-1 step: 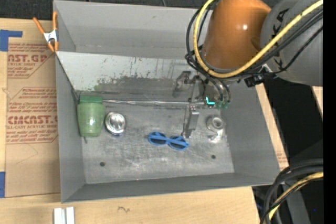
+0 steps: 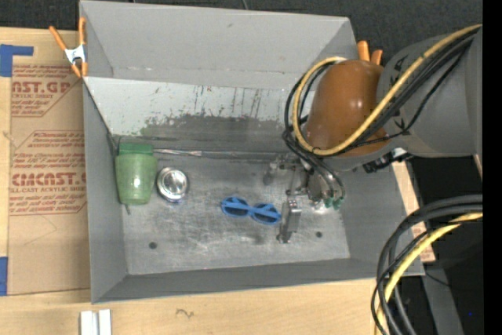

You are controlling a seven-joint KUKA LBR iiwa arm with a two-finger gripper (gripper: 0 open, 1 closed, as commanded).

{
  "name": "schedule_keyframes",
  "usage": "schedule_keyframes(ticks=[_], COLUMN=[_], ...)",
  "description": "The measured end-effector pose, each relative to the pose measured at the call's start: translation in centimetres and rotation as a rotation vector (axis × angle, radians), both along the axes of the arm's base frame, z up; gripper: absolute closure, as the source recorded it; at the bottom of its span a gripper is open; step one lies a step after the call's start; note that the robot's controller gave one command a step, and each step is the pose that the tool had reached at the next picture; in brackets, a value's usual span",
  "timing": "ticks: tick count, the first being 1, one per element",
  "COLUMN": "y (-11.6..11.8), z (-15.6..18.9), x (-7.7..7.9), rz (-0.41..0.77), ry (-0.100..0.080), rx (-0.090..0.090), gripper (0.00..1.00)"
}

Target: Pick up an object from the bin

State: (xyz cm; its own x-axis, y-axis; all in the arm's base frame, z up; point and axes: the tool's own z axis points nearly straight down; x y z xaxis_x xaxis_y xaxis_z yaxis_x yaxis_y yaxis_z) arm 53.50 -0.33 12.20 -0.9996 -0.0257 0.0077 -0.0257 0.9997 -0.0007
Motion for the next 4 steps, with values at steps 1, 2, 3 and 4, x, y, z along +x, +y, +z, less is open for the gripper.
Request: schedule_keyframes(ticks=[1,2,3,4], y=[1.7,1.6,0.2,-2.3], z=[-4.8,-4.5,7.4,11.7], x=[0.9,1.0,2.0,5.2], rz=[-0.064,-0.065,0.210,0.441], ry=[-0.011,-0.014,-0.017,-0.014], rx=[0.003,0.003,0.001,0.001], gripper=[0.00,1.00,1.00,1.00])
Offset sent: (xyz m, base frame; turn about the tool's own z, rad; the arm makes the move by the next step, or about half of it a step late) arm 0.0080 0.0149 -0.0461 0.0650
